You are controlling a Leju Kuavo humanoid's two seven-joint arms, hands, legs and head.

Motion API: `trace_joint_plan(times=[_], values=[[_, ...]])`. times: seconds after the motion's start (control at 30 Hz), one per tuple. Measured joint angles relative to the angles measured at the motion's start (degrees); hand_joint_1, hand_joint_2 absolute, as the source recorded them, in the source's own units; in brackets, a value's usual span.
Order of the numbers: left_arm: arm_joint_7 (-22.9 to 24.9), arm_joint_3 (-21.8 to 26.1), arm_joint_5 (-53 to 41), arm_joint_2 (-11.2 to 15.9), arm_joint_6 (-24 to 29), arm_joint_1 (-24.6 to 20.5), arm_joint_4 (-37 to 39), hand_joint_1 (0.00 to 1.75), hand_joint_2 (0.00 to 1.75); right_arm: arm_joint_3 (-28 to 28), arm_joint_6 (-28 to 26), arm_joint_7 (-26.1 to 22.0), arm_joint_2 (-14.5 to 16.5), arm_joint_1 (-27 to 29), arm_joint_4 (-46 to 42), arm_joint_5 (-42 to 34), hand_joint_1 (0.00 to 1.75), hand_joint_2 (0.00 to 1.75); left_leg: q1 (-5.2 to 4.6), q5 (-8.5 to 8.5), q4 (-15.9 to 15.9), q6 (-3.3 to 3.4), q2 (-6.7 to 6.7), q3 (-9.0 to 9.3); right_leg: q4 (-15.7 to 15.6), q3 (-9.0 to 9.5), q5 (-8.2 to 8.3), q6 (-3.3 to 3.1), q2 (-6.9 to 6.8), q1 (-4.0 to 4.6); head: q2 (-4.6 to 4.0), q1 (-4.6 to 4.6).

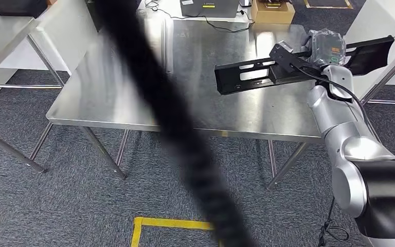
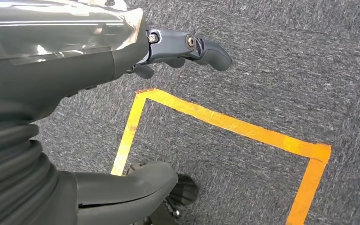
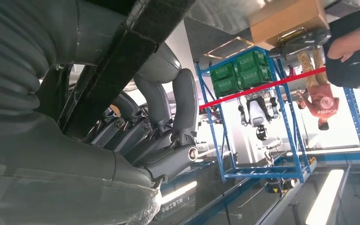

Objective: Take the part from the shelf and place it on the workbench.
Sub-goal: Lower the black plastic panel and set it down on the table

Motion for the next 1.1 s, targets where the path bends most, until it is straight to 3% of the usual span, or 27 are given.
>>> trace_joint_plan(times=[0.03, 0.1, 0.17, 0.3, 0.43, 1.1], values=[[0.0, 0.1, 0.0, 0.0, 0.0, 0.0, 0.0, 0.00, 1.75, 0.0, 0.0, -0.1, 0.1, -0.1, 0.1, 0.0, 1.75, 1.75, 0.11, 2.06, -4.1, 0.13, -0.12, 2.11, 0.0, 0.00, 0.05, 0.02, 0.16, -0.01, 0.00, -0.06], [0.0, 0.3, 0.1, 0.0, 0.0, -0.1, 0.0, 0.00, 1.75, 0.1, -0.1, -0.3, 0.4, -0.4, 0.2, 0.0, 1.75, 1.75, 0.17, 4.59, -11.1, 0.40, -0.47, 5.68, 0.3, -0.23, 0.13, 0.32, 0.41, 0.35, 0.00, -0.08], [-0.1, 0.4, 0.2, -0.1, -0.1, -0.1, 0.0, 0.00, 1.75, 0.1, -0.2, -0.5, 0.6, -1.0, 0.4, 0.0, 1.75, 1.75, -0.02, 5.01, -13.3, 0.49, -0.59, 6.50, 0.4, -0.61, 0.17, 0.61, 0.53, 0.95, 0.00, 0.07], [-0.3, 0.7, 0.6, -0.2, -0.7, -0.1, 0.0, 0.00, 1.75, 0.4, -0.3, -1.1, 1.1, -1.6, 1.0, 0.1, 1.75, 1.75, -0.96, 5.40, -13.3, 1.21, -0.56, 6.19, 0.1, -0.83, 0.56, 1.26, 0.55, 1.06, 0.00, 0.15], [-0.4, 0.9, 0.8, -0.3, -0.8, -0.1, 0.0, 0.00, 1.75, 0.6, -0.4, -1.2, 1.8, -1.9, 1.4, 0.2, 1.75, 1.75, -1.28, 5.62, -13.3, 1.70, -0.60, 5.90, -0.2, -0.89, 0.89, 1.75, 0.53, 0.87, 0.00, 0.14], [-0.4, 1.8, 1.3, -0.4, -1.0, -0.1, 0.0, 0.00, 1.75, 1.4, -0.4, -1.4, 3.4, -1.9, 1.8, 0.4, 1.75, 1.75, -1.27, 5.73, -13.2, 1.91, -0.56, 5.73, -0.4, -0.96, 1.09, 2.04, 0.54, 0.87, 0.00, 0.13]])
